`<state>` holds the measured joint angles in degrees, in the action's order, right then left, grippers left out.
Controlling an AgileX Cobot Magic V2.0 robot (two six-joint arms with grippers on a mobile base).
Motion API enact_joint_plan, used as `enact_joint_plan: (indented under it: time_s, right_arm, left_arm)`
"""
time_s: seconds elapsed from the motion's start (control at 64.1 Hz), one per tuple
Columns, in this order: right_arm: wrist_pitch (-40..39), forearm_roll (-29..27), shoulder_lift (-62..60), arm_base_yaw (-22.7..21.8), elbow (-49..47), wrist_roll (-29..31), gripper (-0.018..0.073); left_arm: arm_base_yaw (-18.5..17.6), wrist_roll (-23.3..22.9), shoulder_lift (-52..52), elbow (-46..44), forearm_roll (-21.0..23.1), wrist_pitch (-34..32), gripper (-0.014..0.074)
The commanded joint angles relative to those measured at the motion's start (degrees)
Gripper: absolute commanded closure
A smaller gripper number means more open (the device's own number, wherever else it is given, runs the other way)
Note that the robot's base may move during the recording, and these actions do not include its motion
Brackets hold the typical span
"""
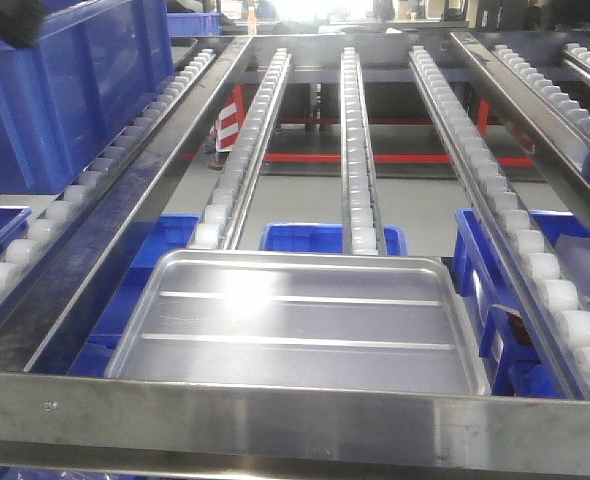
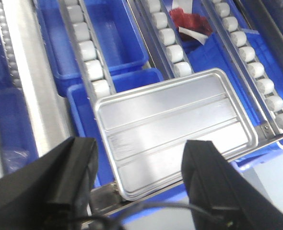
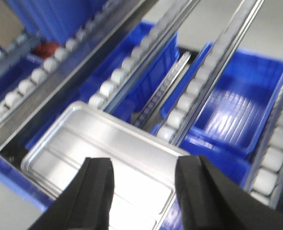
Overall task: Grab silver tray and stack on right shelf
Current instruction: 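Lower both grippers onto the side rims of the silver tray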
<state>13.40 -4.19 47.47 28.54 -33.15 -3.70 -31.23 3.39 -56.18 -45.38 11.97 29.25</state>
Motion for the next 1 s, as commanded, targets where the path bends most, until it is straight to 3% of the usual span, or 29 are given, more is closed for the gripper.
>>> enact_joint_plan:
  time_s: [0.0,0.172,0.375,0.468,0.671,0.718,0.827,0.983]
  right_arm:
    - [-5.06,-2.36,3.01,0.26,-3.26,-0.59,0.0141]
    - [-0.89,-6.57,8.35,0.26,-6.94,-0.59,0.0141]
    - [15.77,-6.93,18.43,0.08,-15.2,-2.62,0.0143]
    - [19.3,-5.72,23.61,0.08,-18.29,-6.63,0.0146]
    - [24.63,8.04,32.24,0.08,-22.41,-23.25,0.0146]
    - [24.92,10.0,33.36,0.08,-22.85,-25.59,0.0146]
    - [23.78,11.12,35.58,0.08,-23.04,-27.34,0.0146]
    - [23.15,11.12,38.18,0.08,-23.04,-27.58,0.0146]
  left_arm:
    - [-0.4,-0.09,-1.81,-2.31,3.79,-4.15,0.0281]
    - [-0.31,-0.09,-8.2,-4.02,4.76,1.42,0.028]
    - [-1.01,-0.68,-17.51,-11.81,1.34,8.94,0.0281]
    - [-1.11,-4.12,-22.16,-15.59,-0.59,12.61,0.0281]
    - [-1.11,-14.16,-30.32,-20.35,-6.74,16.34,0.0281]
    - [-1.11,-14.58,-31.62,-21.09,-6.87,16.58,0.0281]
    - [-2.41,-16.38,-34.34,-22.49,-8.76,16.29,0.0281]
    - [-4.41,-24.23,-37.17,-23.06,-17.3,15.51,0.0281]
